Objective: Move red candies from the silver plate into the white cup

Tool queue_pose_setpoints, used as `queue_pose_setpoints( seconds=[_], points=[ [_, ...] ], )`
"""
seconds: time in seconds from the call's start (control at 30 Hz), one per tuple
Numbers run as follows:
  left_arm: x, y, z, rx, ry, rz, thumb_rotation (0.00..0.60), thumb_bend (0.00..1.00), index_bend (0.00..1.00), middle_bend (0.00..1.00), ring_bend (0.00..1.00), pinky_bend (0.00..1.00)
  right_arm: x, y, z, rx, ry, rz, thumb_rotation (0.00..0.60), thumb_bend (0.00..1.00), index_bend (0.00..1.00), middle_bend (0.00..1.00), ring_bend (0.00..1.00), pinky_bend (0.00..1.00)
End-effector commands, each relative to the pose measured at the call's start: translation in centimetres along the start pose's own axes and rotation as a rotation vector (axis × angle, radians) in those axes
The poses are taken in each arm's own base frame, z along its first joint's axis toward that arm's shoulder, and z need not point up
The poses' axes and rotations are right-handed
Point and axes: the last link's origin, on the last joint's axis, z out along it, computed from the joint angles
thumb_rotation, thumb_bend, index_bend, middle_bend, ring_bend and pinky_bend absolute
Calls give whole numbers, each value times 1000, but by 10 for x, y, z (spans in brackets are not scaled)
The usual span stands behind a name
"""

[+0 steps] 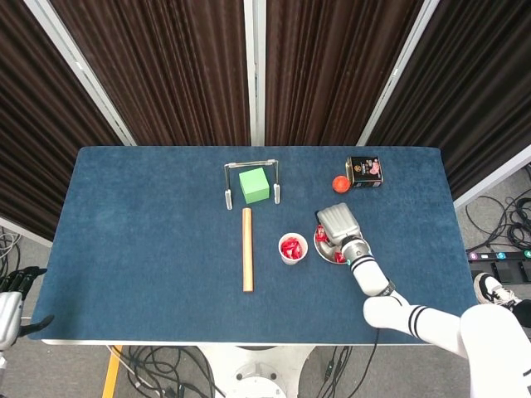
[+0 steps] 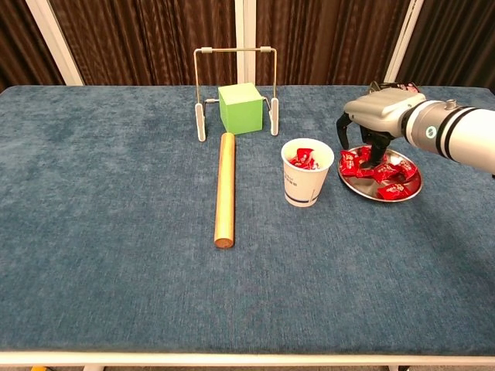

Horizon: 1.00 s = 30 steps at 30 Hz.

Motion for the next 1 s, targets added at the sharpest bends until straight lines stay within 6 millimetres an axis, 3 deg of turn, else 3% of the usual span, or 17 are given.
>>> queue_pose_setpoints(
  seconds=[0.03, 0.37, 0.7, 1.0],
  points=[
    [0, -2, 0, 5, -1, 1, 600, 0, 267, 283, 196, 214, -2, -3, 5, -1, -11, -3, 600, 159, 432, 1000, 979, 1000],
    [0, -2, 0, 7, -3, 2, 600, 0, 267, 283, 197, 214, -5, -10, 7, 11, -13, -12, 600, 176, 481, 1000, 979, 1000],
    [0, -3, -1, 16, -3, 0, 600, 0, 267, 283, 197, 214, -7, -12, 8, 7, 1, -16, 600, 295, 611, 1000, 979, 1000],
    [1, -1, -1, 9, 2, 0, 600, 0, 267, 283, 197, 214, 17, -4, -7, 27, 92, 47, 600, 327, 646, 1000, 979, 1000]
  ],
)
